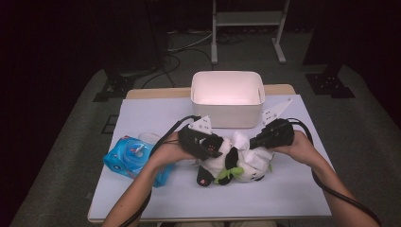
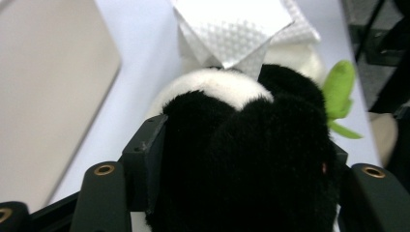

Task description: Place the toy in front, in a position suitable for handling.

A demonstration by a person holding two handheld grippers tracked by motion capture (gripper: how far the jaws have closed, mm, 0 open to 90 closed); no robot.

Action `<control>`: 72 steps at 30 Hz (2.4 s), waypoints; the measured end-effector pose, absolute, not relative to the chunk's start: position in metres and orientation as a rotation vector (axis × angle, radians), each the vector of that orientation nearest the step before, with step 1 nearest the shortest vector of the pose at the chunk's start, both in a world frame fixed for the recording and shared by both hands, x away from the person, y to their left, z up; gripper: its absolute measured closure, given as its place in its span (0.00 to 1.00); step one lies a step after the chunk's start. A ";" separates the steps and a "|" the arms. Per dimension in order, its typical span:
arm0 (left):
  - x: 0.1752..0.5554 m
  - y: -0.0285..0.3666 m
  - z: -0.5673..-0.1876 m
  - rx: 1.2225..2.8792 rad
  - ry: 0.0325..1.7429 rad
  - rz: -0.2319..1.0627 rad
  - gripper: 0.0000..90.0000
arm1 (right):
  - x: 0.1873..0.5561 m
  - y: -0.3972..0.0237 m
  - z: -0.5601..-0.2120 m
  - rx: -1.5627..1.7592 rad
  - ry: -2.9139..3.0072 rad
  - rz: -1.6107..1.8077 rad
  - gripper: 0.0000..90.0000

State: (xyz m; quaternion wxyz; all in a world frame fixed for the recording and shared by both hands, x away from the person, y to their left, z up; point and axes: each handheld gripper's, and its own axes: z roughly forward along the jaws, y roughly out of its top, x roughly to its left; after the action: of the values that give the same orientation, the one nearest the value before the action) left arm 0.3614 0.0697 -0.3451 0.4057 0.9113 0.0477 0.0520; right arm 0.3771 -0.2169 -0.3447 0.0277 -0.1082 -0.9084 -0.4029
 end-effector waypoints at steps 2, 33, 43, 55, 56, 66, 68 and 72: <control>0.355 0.073 -0.346 2.288 0.129 0.128 0.39 | 0.372 -0.211 -0.345 -0.309 -2.820 -1.236 0.96; 0.335 0.056 -0.331 2.375 0.109 0.040 0.27 | 0.321 -0.209 -0.346 -0.215 -2.857 -1.246 0.96; 0.335 0.056 -0.335 2.381 0.125 0.031 0.29 | 0.330 -0.225 -0.328 -0.268 -2.866 -1.332 0.96; 0.339 0.046 -0.340 2.408 0.119 0.009 0.20 | 0.329 -0.217 -0.341 -0.244 -2.851 -1.252 0.96; 0.340 0.044 -0.342 2.412 0.123 0.002 0.19 | 0.330 -0.216 -0.341 -0.244 -2.849 -1.252 0.96; 0.345 0.030 -0.344 2.455 0.094 0.053 0.53 | 0.338 -0.228 -0.341 -0.290 -2.810 -1.308 0.96; 0.347 0.029 -0.340 2.455 0.093 0.067 0.53 | 0.342 -0.231 -0.338 -0.299 -2.796 -1.322 0.96; 0.351 0.026 -0.334 2.435 0.071 0.114 0.54 | 0.348 -0.236 -0.331 -0.317 -2.800 -1.343 0.96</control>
State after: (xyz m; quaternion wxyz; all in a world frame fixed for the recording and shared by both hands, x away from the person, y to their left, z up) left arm 0.3507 0.0255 -0.3340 0.3444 0.9374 0.0272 0.0440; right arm 0.3475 -0.2364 -0.3311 0.0101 -0.1016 -0.8969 -0.4303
